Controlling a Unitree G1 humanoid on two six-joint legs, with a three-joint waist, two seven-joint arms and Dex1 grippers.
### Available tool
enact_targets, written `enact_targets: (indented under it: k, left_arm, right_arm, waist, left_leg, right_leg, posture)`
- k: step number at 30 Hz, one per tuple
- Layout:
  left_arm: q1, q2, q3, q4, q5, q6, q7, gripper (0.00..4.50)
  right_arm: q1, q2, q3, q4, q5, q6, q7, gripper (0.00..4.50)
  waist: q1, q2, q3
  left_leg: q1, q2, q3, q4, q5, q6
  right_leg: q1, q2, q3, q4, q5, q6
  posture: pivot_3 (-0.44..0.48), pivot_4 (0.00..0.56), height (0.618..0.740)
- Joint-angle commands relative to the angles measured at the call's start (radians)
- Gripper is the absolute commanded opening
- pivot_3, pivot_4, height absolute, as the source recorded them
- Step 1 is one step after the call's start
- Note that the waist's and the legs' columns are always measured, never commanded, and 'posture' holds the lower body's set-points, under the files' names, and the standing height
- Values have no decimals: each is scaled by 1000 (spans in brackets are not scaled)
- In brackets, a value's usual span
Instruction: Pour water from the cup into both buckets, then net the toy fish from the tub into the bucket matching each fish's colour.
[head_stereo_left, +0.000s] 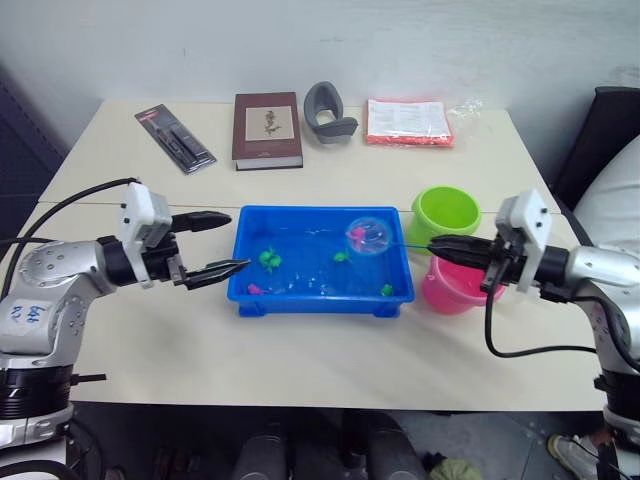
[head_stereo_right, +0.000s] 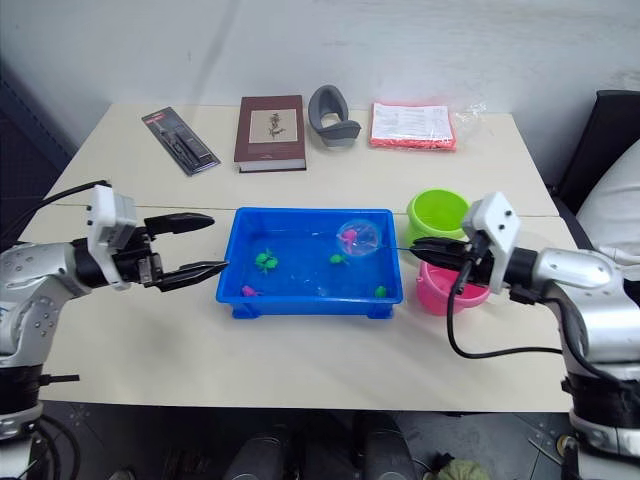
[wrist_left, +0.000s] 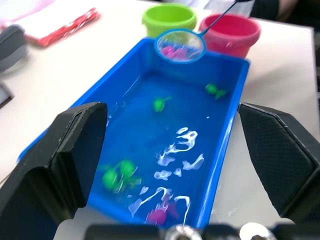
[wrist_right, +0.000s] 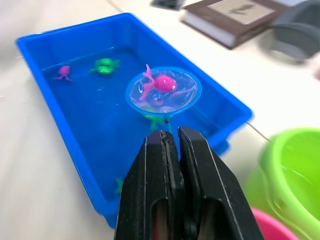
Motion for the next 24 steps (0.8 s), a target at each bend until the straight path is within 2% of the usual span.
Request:
enact_targets:
  k: [1,4,8,14,19,24]
  left_arm:
    - [-65,-21,-36,19,6,-31,-24,4489]
    - [-93,-29,-71,38,29,-56,-48,4489]
    - [-154,-72,-123,101,39,-73,-79,4489]
    - [-177,-105,-152,159,54,-97,-114,4489]
    - [-191,-134,-171,194,70,-117,-121,4489]
    - [-195,-147,-175,212,80,-128,-125,4489]
  right_arm:
    - [84,-15,-137,-123,104,40,-27,0]
    - [139,-20,-192,-170,166,75,-46,0]
    - [288,-11,-364,-271,261,130,-80,0]
    - [449,25,-531,-306,248,77,-151,0]
    - [543,68,-535,-258,118,-118,-166,0]
    - [586,85,-431,-154,-152,-482,-202,0]
  waist:
    - [1,0,0]
    - [-1,0,0]
    - [7,0,0]
    - [21,0,0]
    - [23,0,0]
    - [22,0,0]
  left_leg:
    - [0,0,0,0,0,0]
    - [1,0,0,0,0,0]
    - [1,0,0,0,0,-1]
    - [1,0,1,1,0,0]
    - [2,-1,1,1,0,0]
    - [3,-2,2,1,1,1]
  right_leg:
    - [0,0,0,0,0,0]
    - [1,0,0,0,0,0]
    - [1,1,1,0,0,0]
    - [2,1,1,-1,0,1]
    - [2,1,2,-1,0,1]
    - [2,2,4,-1,0,1]
  posture:
    - [0,150,740]
    - [0,150,740]
    - [0,150,740]
    - [0,150,740]
    - [0,150,740]
    - [0,150,740]
